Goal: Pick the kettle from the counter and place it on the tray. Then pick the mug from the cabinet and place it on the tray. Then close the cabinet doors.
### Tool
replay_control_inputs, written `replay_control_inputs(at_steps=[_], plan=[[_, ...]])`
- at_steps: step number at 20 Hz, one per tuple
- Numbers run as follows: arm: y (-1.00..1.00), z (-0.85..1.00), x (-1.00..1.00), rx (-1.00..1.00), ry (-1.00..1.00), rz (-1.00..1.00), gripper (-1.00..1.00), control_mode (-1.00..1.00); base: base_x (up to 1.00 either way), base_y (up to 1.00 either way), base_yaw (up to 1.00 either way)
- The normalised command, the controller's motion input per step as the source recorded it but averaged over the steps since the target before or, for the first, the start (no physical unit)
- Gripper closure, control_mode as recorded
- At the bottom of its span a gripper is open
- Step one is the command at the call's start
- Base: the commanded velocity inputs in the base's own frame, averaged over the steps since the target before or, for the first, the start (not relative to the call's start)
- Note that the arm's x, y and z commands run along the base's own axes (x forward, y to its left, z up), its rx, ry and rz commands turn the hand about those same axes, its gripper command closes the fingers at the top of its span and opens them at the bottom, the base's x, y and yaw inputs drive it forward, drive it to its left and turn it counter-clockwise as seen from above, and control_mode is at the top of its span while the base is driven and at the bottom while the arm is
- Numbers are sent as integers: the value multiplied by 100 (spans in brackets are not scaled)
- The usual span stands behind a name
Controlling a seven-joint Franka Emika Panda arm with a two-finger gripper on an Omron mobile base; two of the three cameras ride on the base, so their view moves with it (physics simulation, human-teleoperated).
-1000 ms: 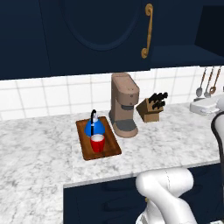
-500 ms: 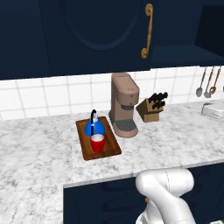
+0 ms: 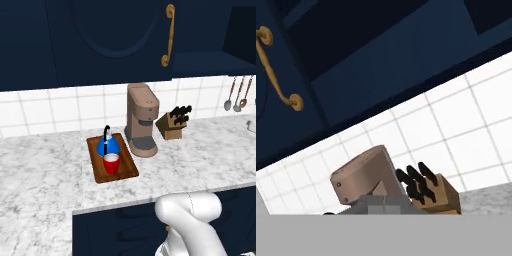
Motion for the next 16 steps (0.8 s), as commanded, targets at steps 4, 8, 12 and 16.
replay_control_inputs(at_steps=[4,8,12,16], plan=[[-28,-7,0,10,-1,0,100,-100,0,0,0],[-50,-13,0,28,-9,5,100,-100,0,0,0],[-50,-13,0,29,-9,6,100,-100,0,0,0],[-37,-1,-2,16,-5,3,100,-100,0,0,0]])
